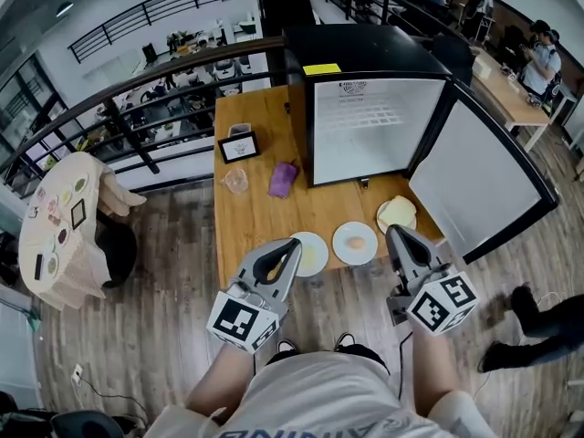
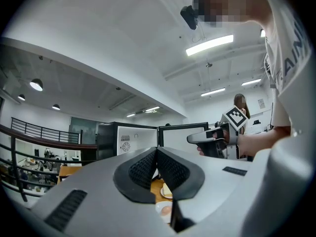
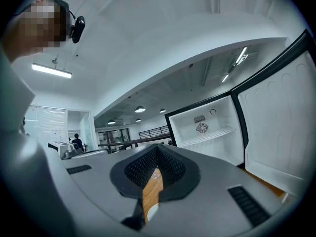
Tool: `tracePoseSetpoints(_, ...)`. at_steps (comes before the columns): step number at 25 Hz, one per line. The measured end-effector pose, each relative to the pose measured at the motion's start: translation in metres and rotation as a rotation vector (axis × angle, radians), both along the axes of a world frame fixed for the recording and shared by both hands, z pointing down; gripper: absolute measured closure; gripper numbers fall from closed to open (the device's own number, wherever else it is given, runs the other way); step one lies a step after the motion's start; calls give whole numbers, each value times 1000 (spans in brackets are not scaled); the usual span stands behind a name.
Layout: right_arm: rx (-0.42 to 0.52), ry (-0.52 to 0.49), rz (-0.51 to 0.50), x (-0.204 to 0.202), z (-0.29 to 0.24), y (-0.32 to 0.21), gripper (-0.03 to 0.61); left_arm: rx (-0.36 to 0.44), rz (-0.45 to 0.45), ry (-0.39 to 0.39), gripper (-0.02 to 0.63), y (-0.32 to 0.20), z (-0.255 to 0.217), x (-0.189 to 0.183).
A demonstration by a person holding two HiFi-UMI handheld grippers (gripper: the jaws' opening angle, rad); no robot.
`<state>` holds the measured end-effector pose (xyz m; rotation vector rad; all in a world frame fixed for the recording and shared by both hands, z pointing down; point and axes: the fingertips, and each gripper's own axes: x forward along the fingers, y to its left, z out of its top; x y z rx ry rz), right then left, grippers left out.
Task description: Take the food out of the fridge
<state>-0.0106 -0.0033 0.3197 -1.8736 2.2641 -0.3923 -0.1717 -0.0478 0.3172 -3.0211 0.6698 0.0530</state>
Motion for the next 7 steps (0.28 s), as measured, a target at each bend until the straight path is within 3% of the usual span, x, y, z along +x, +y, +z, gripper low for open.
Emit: tracePoseSetpoints(7,-7,5,-9,-3,3,1,558,13,14,-6,606,5,1,3)
